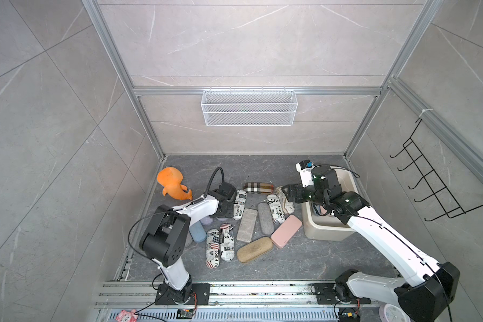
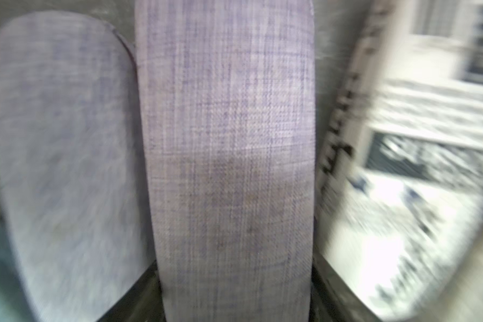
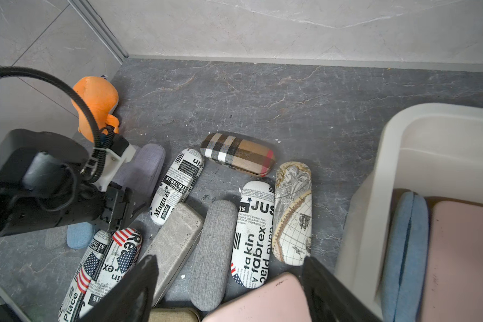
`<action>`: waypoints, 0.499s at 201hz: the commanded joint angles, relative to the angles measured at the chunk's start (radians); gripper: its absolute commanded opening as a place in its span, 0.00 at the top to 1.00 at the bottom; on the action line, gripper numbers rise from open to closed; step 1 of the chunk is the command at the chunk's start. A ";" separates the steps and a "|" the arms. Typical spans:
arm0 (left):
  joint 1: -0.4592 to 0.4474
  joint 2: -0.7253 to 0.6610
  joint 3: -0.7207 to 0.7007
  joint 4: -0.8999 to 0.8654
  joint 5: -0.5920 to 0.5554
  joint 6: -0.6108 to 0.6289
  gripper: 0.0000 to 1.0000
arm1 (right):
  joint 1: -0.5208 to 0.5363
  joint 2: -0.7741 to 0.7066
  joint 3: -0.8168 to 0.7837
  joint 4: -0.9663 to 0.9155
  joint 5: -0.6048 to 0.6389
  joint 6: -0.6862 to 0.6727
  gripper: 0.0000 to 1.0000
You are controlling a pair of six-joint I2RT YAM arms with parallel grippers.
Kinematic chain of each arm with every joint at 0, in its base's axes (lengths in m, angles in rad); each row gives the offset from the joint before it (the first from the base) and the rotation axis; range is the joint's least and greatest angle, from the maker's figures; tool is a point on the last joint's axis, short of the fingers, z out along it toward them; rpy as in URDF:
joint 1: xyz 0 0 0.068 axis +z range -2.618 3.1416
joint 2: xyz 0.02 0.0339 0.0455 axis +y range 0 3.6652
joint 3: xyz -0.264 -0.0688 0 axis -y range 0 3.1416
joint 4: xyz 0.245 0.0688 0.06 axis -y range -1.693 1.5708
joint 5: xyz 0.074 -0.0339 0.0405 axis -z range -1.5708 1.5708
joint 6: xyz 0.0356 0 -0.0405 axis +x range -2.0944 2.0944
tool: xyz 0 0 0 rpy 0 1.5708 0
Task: Put the glasses cases into the storage boxes
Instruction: Pick up the glasses case at the center of the board.
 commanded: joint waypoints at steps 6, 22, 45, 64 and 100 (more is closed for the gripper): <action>-0.054 -0.260 -0.068 0.204 0.001 0.089 0.45 | 0.012 -0.002 0.015 -0.005 -0.086 0.049 0.18; -0.076 -0.361 -0.152 0.340 0.051 0.111 0.45 | 0.019 -0.008 -0.004 0.029 -0.121 0.082 0.19; -0.135 -0.445 -0.217 0.489 0.133 0.116 0.46 | 0.039 -0.032 -0.059 0.137 -0.153 0.152 0.25; -0.210 -0.487 -0.247 0.585 0.151 0.117 0.46 | 0.064 -0.085 -0.131 0.280 -0.185 0.211 0.29; -0.295 -0.506 -0.280 0.712 0.172 0.099 0.46 | 0.069 -0.151 -0.210 0.365 -0.279 0.276 0.30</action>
